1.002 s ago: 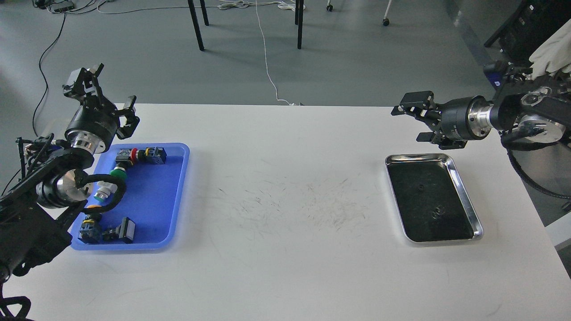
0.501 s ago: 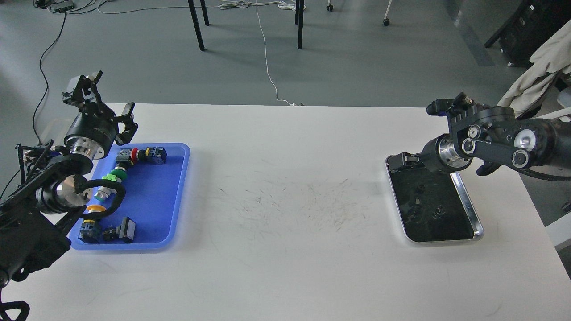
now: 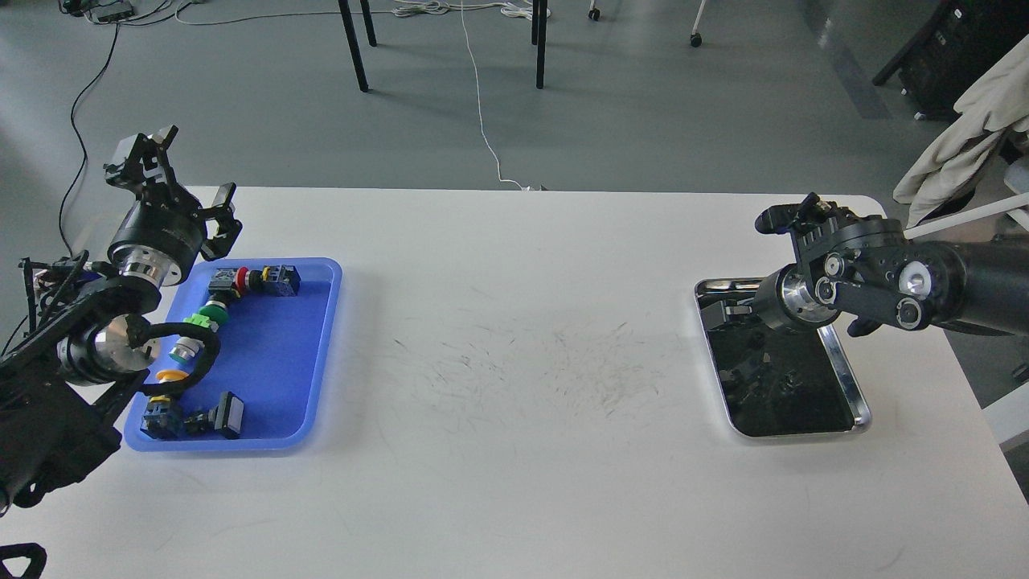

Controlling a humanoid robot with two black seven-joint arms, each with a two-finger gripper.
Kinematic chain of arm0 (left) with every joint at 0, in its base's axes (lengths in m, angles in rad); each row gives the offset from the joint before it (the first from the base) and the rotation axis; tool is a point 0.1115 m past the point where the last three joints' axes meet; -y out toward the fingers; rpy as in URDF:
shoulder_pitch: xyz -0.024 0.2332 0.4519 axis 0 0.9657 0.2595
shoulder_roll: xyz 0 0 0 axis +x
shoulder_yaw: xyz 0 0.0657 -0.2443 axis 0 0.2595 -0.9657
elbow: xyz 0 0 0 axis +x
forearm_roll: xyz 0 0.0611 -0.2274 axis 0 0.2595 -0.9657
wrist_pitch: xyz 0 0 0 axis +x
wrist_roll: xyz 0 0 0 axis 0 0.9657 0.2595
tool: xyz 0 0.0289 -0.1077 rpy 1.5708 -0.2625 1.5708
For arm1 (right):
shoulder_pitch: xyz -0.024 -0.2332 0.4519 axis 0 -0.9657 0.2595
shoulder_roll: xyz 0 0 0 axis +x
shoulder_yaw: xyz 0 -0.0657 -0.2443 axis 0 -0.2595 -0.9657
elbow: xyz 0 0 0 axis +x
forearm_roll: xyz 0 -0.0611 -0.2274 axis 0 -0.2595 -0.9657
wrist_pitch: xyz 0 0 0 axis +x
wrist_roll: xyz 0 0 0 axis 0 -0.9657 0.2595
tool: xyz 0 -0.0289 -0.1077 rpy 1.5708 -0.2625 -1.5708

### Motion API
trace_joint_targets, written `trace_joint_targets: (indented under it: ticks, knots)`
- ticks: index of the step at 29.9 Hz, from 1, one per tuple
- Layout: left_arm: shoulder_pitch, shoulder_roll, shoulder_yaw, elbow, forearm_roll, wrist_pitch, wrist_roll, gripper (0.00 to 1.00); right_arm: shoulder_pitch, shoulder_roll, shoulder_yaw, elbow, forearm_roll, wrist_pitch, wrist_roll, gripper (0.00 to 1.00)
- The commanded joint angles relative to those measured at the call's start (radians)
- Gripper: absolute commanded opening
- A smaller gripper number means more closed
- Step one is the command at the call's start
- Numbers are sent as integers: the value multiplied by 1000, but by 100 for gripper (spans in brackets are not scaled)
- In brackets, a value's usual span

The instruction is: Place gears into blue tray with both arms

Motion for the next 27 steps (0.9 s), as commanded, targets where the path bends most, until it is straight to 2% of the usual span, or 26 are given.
trace_joint_targets:
  ticks: [1, 15, 24, 27]
  knots:
    - [0, 7, 0, 0, 0, -1, -1, 98, 0, -4, -5, 1, -2, 0, 3, 94]
    - [9, 11, 0, 1, 0, 2, -2, 98, -24, 3, -31, -5, -8, -32, 8, 89]
    - [8, 21, 0, 0, 0, 2, -2, 98, -30, 3, -31, -3, -10, -31, 12, 79]
    - [9, 21, 0, 1, 0, 2, -2, 98, -30, 3, -31, -3, -10, -31, 12, 72]
